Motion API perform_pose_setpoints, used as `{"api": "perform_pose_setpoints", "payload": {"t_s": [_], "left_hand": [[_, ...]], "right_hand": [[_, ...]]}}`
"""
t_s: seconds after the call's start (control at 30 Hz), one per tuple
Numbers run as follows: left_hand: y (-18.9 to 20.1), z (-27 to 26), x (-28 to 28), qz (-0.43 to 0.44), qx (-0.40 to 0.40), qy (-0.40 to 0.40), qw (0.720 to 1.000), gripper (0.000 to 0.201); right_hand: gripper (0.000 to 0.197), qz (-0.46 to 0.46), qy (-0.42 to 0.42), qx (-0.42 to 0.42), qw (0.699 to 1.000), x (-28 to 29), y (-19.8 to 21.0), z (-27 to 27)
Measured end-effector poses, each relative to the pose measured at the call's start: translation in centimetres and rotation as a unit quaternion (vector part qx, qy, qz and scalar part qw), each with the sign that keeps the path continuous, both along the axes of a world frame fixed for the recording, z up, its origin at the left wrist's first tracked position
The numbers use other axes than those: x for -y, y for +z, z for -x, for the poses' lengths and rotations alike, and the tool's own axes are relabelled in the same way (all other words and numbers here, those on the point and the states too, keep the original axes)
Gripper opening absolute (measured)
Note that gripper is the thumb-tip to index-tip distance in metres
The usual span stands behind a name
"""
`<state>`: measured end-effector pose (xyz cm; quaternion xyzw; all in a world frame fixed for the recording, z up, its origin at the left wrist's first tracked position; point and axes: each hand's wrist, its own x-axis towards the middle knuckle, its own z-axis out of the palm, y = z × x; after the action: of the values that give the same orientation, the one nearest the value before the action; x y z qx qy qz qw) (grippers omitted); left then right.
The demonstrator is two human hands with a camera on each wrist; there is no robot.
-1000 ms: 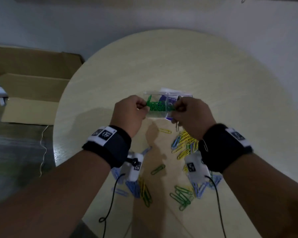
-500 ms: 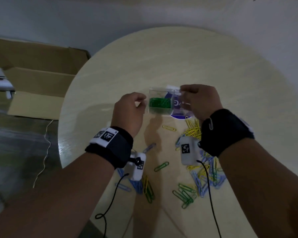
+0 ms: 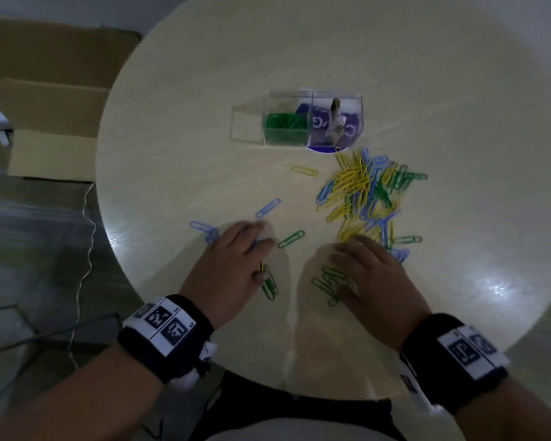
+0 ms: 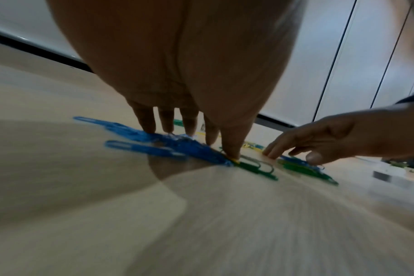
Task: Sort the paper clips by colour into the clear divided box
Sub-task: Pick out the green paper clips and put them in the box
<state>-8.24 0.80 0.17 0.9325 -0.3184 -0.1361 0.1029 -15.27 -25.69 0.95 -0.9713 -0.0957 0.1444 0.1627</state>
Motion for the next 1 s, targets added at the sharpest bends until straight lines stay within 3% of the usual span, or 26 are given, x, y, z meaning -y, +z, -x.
{"api": "perform_pose_setpoints", "payload": {"t_s": [0.2, 0.3, 0.37, 0.43, 0.5, 0.57, 0.73, 0.8, 0.9, 1.0], "left_hand": [[-1.3, 0.0, -1.5, -0.090, 0.036, 0.032, 0.995, 0.076], [-0.7, -0.9, -2.4, -0.075, 0.053, 0.084, 0.992, 0.069], [0.4, -1.1, -2.8, -0.039, 0.070, 0.104, 0.991, 0.060], [1.1, -0.5, -3.0, -0.010, 0.090, 0.059, 0.994, 0.049], [1.1, 0.7, -3.0, -0.007, 0.088, -0.016, 0.996, 0.041], [0.3, 1.4, -3.2, -0.025, 0.092, -0.036, 0.995, 0.035], [0.5, 0.1, -4.0, 0.004, 0.111, 0.037, 0.993, 0.027], [1.0, 0.1, -3.5, 0.032, 0.120, 0.039, 0.991, 0.025], [1.5, 1.0, -2.1, 0.067, 0.108, -0.017, 0.992, 0.023], [0.9, 2.2, -1.2, 0.078, 0.089, -0.081, 0.990, 0.022]], "right_hand": [[0.071, -0.014, -0.029, -0.018, 0.999, 0.8, -1.6, -2.1], [0.063, -0.036, -0.057, -0.007, 0.998, 1.4, -1.2, -2.9], [0.045, -0.056, -0.070, 0.069, 0.994, 1.8, -0.5, -2.7], [0.021, -0.095, -0.075, 0.117, 0.986, 1.9, 0.0, -2.0], [0.012, -0.120, -0.045, 0.084, 0.988, 1.4, 0.0, -1.0], [0.011, -0.115, -0.024, 0.059, 0.991, 0.7, -0.5, -0.4], [0.025, -0.076, 0.007, 0.083, 0.994, -0.2, -0.9, -2.3], [0.027, -0.099, -0.022, 0.099, 0.990, 0.2, -0.5, -2.8], [0.023, -0.127, -0.095, 0.136, 0.978, 1.2, 0.2, -2.6], [0.025, -0.087, -0.065, 0.123, 0.986, 1.5, -0.1, -2.2]]}}
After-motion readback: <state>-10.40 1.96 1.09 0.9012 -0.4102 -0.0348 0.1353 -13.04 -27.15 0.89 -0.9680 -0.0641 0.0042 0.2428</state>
